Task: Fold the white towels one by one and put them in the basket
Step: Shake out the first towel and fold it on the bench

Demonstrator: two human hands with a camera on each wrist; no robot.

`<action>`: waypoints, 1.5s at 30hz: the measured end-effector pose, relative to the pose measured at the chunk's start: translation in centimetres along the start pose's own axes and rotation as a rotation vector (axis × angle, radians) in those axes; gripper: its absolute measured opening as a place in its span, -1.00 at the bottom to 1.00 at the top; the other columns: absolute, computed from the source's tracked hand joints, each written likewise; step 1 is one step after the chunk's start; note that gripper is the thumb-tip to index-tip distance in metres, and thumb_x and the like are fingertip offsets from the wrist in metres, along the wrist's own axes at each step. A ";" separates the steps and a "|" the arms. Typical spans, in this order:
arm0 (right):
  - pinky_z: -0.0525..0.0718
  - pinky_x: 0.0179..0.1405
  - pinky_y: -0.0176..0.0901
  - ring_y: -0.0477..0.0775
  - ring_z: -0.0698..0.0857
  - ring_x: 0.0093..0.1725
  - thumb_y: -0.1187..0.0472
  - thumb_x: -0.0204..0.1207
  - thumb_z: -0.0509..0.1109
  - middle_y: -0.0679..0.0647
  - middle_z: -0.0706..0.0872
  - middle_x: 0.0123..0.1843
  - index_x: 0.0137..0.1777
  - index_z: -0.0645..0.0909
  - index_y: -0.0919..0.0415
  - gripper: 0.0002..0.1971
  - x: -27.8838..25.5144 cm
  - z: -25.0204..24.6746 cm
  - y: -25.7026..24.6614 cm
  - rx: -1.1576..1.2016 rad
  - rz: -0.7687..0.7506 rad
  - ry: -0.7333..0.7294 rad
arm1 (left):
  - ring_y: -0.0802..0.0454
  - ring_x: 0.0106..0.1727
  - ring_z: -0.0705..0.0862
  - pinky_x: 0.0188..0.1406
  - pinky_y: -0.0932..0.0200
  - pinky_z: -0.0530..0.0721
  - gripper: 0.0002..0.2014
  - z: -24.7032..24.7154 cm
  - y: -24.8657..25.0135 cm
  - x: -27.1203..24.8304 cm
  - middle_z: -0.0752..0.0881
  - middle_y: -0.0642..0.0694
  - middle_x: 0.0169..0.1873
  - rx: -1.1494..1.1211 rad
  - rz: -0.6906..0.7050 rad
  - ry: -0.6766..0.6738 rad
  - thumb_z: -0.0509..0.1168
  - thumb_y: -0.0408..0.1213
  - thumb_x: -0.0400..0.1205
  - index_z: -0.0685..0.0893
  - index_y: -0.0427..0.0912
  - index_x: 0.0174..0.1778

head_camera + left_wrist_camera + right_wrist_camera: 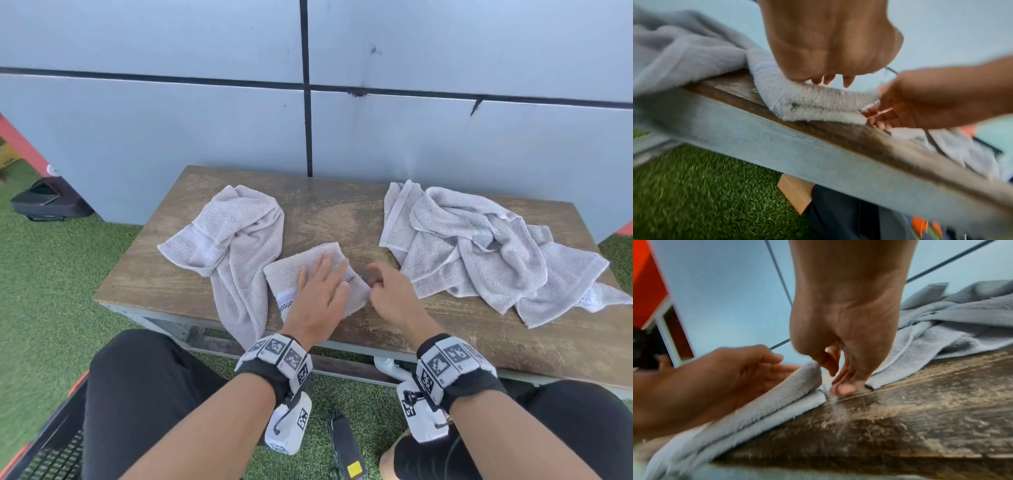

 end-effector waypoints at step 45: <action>0.10 0.71 0.25 0.28 0.08 0.74 -0.07 0.74 0.10 0.11 -0.04 0.80 0.77 -0.03 0.08 -0.33 -4.0 4.6 -0.1 -0.492 -0.126 -0.040 | -0.17 0.12 0.63 0.18 -0.14 0.58 -0.71 -4.3 -1.1 -2.6 0.65 -0.16 0.06 0.065 -0.416 0.291 0.29 -0.06 0.61 0.56 -0.20 0.10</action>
Point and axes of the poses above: each hand's wrist, its own x-axis towards the middle knuckle, its own z-axis out of the palm, y = z × x, the point moved 5 cm from there along x, towards the middle knuckle
